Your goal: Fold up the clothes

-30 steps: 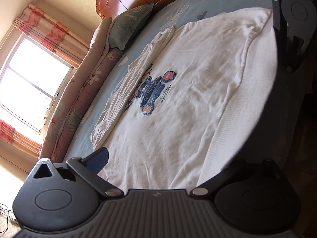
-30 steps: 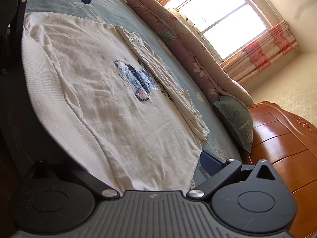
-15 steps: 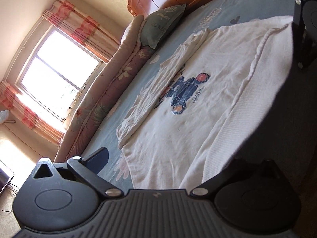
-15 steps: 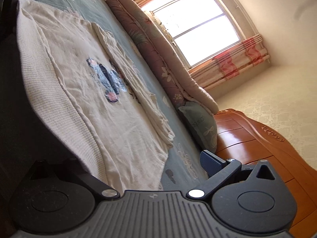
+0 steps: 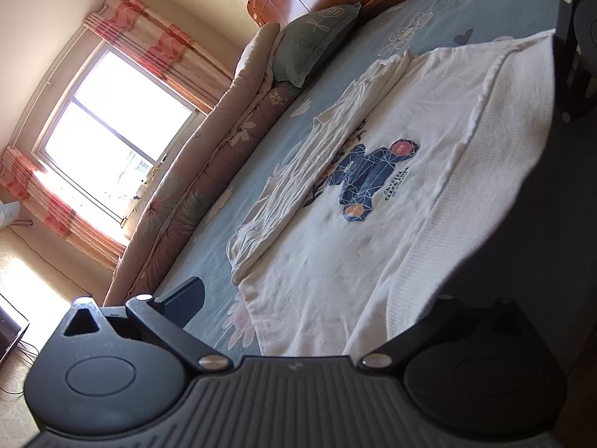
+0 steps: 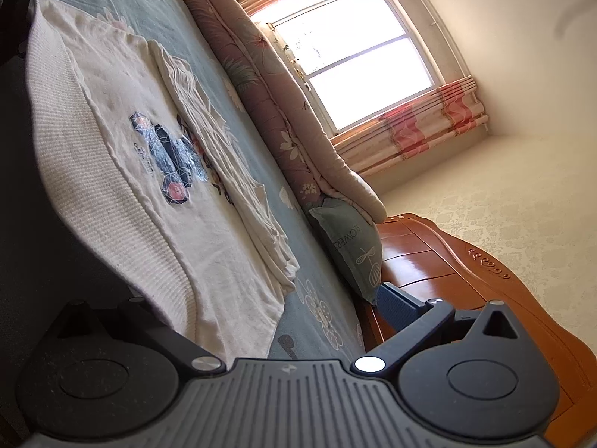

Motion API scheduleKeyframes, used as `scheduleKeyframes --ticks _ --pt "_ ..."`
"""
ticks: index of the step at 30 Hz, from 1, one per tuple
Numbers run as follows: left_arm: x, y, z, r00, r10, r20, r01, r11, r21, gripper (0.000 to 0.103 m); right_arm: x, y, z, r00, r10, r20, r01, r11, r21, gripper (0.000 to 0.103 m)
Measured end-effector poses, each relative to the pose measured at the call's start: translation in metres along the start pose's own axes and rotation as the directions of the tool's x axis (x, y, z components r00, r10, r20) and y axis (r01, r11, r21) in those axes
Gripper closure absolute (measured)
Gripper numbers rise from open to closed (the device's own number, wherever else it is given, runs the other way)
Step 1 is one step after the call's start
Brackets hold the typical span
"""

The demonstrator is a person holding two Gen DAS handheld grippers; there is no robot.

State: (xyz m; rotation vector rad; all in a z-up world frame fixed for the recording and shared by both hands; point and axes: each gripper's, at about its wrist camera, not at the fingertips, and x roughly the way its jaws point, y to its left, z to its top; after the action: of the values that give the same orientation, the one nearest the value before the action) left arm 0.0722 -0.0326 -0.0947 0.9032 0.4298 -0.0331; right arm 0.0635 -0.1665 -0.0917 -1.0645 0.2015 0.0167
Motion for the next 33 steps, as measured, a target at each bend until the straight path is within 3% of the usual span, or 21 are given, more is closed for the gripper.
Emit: scheduleKeyframes --ticks 16,33 --pt "0.048 0.030 0.029 0.999 0.034 0.007 -0.034 0.999 0.011 0.000 0.053 -0.018 0.021 0.999 -0.033 0.005 0.033 0.999 -0.005 0.000" --pt "0.133 0.055 0.060 0.996 0.093 0.016 -0.093 0.996 0.016 0.000 0.142 -0.028 0.044 0.997 -0.081 0.011 0.081 0.997 -0.008 0.000"
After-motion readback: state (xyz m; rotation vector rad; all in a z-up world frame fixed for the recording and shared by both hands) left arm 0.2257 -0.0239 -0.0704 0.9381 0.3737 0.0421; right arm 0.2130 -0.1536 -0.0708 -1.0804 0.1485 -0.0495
